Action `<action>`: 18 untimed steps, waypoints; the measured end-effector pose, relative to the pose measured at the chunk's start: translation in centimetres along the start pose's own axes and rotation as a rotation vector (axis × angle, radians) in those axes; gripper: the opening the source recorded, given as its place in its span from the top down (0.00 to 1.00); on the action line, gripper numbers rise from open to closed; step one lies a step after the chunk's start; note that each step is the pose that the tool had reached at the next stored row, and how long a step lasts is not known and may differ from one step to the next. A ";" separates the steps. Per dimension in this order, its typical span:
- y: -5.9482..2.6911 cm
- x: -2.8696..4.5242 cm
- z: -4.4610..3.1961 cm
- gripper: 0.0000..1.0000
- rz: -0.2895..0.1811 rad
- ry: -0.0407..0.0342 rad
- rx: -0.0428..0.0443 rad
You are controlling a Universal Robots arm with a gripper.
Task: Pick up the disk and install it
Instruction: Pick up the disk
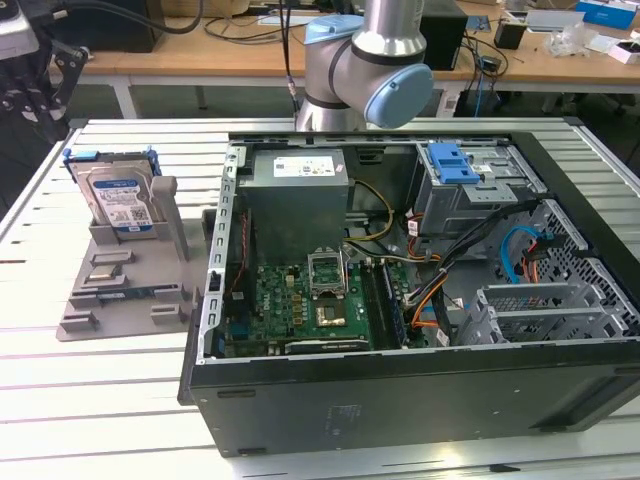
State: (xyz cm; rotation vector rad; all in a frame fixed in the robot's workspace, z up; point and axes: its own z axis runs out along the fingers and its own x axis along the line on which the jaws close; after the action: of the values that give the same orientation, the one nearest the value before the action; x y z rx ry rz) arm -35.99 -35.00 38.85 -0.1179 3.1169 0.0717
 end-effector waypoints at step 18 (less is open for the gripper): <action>0.00 0.00 0.00 0.89 -0.344 0.0155 -0.0079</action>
State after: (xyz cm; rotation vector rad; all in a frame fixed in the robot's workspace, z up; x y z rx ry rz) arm -35.99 -35.00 38.85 -0.6519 3.0585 0.0764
